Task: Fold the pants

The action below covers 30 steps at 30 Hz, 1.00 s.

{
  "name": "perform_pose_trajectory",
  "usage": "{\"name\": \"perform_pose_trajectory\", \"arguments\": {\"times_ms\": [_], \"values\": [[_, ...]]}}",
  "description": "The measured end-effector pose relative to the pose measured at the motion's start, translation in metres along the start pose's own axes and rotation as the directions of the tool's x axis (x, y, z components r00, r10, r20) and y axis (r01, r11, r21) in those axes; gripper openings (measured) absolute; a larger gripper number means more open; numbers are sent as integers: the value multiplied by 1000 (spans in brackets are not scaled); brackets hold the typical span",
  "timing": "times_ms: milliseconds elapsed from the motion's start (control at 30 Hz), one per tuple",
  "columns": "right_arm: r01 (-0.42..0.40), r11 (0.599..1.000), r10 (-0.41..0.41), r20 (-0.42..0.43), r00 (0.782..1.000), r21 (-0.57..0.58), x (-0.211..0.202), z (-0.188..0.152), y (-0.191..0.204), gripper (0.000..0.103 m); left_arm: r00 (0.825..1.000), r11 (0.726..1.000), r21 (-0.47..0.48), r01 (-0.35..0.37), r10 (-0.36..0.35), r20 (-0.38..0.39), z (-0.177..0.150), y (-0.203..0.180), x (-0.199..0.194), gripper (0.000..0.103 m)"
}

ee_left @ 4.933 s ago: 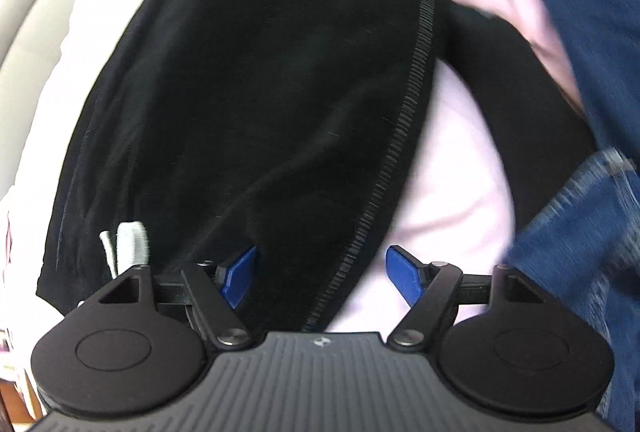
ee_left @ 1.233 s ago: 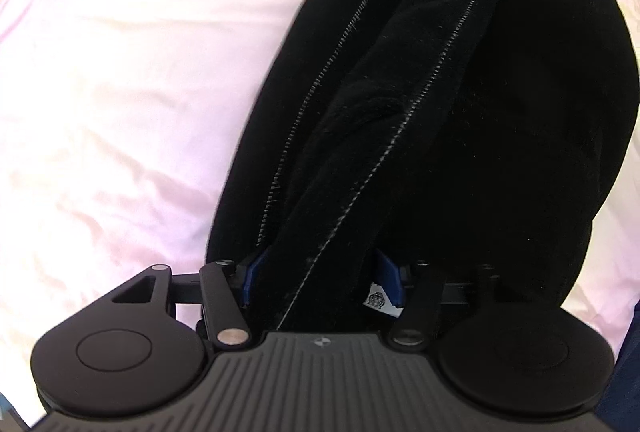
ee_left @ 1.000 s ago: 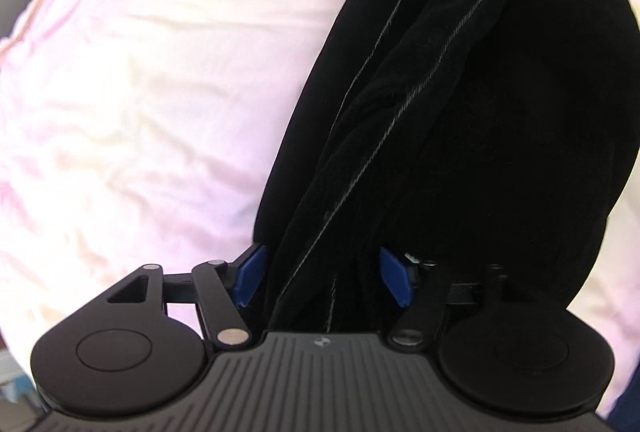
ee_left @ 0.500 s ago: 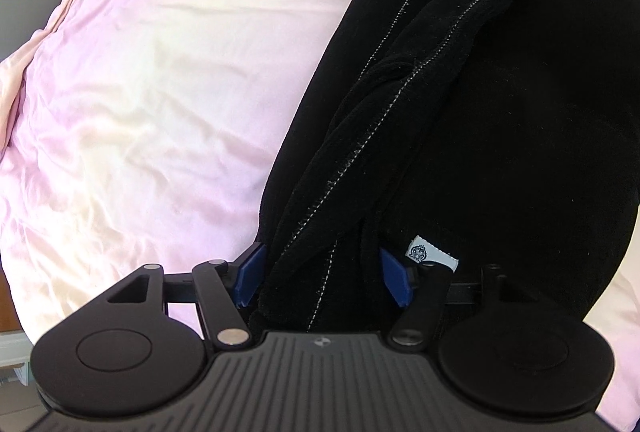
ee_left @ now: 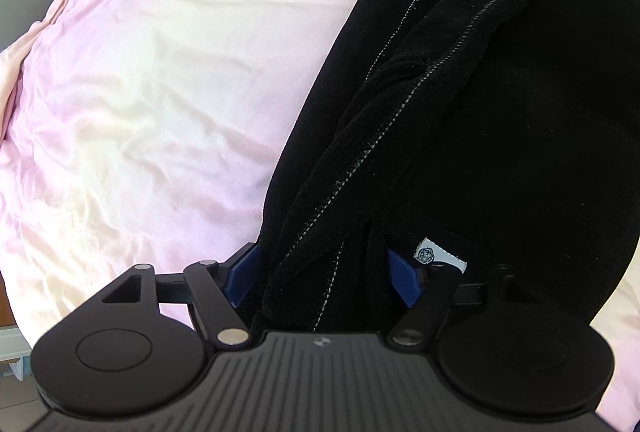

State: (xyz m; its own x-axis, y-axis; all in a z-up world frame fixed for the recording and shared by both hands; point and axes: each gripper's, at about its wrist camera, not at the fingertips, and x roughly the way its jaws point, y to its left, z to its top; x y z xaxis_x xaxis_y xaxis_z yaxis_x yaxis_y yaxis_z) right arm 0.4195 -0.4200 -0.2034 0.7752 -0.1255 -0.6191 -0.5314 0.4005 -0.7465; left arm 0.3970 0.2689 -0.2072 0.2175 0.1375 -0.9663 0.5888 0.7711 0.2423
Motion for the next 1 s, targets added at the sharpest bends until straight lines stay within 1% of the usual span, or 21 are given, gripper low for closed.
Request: {"name": "perform_pose_trajectory", "arguments": {"times_ms": [67, 133, 200, 267, 300, 400, 433, 467, 500, 567, 633, 667, 733, 767, 800, 833, 867, 900, 933, 967, 1000], "values": [[21, 998, -24, -47, 999, -56, 37, 19, -11, 12, 1000, 1000, -9, -4, 4, -11, 2, 0, 1, 86], [78, 995, -84, -111, 990, -63, 74, 44, -18, 12, 1000, 1000, -6, -13, 13, -19, 3, -2, 1, 86], [121, 990, -132, -186, 974, -68, 98, 58, -24, 12, 1000, 1000, -7, -16, 15, -23, 3, -2, -2, 86], [136, 988, -148, -205, 968, -72, 110, 65, -25, 13, 1000, 1000, -15, -16, 16, -23, 3, 0, -3, 86], [137, 988, -148, -191, 970, -69, 108, 66, -23, 13, 1000, 1000, -27, -10, 10, -20, 2, 2, -2, 86], [77, 996, -80, -72, 994, -43, 85, 71, -9, 15, 1000, 999, -55, 5, -6, -11, -1, 8, 0, 90], [47, 998, -48, -37, 998, -31, 76, 72, -3, 15, 1000, 998, -63, 8, -9, -12, -1, 10, 1, 92], [-5, 1000, 5, 7, 1000, -14, 66, 74, 2, 15, 1000, 997, -73, 12, -14, -14, -1, 12, 3, 92], [-74, 997, 74, 61, 995, -1, 52, 78, 9, 15, 1000, 997, -82, 16, -18, -17, 0, 14, 3, 92], [-149, 989, 147, 153, 977, 1, 29, 90, 28, 17, 1000, 996, -87, 12, -14, -15, 0, 14, 4, 92], [-218, 976, 218, 215, 952, -27, 13, 109, 49, 18, 1000, 996, -92, 1, -3, -14, -1, 12, 1, 92], [-259, 964, 266, 245, 933, -59, 4, 123, 64, 18, 1000, 995, -98, -4, 3, -10, -2, 11, -1, 91], [-366, 924, 381, 254, 889, -108, -4, 147, 87, 18, 1000, 994, -109, -18, 18, -3, -6, 8, -4, 90], [-426, 896, 445, 242, 862, -130, -5, 160, 99, 18, 1000, 993, -111, -27, 26, -3, -8, 7, -5, 90], [-507, 850, 527, 210, 823, -147, -6, 176, 115, 18, 999, 993, -111, -34, 34, -5, -10, 5, -6, 89], [-544, 825, 565, 198, 801, -157, -4, 188, 125, 17, 999, 993, -108, -40, 40, -6, -12, 3, -7, 89], [-564, 811, 585, 195, 787, -158, -5, 203, 138, 16, 999, 994, -103, -47, 46, -6, -14, 1, -7, 89], [-529, 838, 546, 217, 809, -135, 0, 220, 147, 13, 999, 994, -99, -53, 53, -7, -16, 0, -8, 89], [-476, 876, 478, 254, 841, -73, 3, 234, 148, 10, 998, 994, -98, -56, 55, -7, -17, -1, -9, 88], [-460, 888, 435, 294, 851, 19, 7, 246, 142, 10, 998, 994, -98, -58, 57, -5, -19, -2, -9, 88], [-465, 873, 392, 352, 850, 149, 8, 259, 131, 10, 998, 993, -98, -59, 59, -4, -20, -3, -9, 88]]}}
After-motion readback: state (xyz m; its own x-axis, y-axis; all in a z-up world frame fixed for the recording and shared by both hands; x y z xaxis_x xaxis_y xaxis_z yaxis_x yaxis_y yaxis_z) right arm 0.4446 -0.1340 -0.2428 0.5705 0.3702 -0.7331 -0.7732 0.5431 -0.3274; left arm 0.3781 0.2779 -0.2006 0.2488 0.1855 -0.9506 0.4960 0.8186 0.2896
